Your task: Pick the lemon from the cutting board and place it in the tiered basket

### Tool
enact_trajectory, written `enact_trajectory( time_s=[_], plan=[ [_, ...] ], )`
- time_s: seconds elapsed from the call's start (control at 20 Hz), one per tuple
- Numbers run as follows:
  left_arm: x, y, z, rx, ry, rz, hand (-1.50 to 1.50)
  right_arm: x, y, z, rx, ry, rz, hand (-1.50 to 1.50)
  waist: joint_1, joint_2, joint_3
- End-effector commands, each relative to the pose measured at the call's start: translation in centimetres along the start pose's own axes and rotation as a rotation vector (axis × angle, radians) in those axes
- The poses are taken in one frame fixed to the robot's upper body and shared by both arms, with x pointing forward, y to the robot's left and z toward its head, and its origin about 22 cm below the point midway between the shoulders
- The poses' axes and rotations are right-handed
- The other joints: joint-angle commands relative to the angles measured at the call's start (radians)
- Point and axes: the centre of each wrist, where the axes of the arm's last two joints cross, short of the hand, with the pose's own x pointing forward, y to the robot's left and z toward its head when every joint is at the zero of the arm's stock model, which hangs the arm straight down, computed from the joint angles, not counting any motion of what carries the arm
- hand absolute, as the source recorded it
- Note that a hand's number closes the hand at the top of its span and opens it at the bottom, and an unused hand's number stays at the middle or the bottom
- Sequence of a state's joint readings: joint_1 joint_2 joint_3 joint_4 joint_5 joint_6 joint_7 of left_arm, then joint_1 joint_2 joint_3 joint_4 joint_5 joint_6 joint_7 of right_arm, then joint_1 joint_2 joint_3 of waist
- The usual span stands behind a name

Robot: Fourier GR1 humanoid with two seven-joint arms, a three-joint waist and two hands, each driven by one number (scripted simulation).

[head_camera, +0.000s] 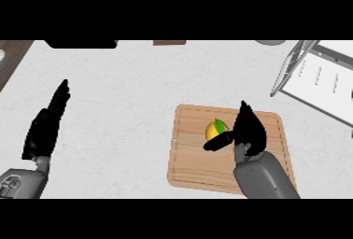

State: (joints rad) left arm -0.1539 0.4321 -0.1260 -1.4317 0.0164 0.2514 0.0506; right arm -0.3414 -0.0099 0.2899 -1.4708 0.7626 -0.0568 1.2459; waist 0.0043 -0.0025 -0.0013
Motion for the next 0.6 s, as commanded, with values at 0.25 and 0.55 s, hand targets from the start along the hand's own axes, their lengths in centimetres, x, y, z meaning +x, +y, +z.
enact_trajectory(
  time_s=[0.25, 0.55],
  plan=[
    [0.9, 0.2, 0.2, 0.001, 0.002, 0.003, 0.0, 0.5, 1.7, 0.0, 0.011, 0.239, 0.002, -1.5, 0.007, 0.001, 0.001],
    [0.5, 0.3, -0.2, -0.015, 0.002, 0.022, 0.0, 0.0, 2.3, -1.5, 0.049, 0.234, -0.023, -1.5, 0.004, 0.004, 0.001]
  ],
)
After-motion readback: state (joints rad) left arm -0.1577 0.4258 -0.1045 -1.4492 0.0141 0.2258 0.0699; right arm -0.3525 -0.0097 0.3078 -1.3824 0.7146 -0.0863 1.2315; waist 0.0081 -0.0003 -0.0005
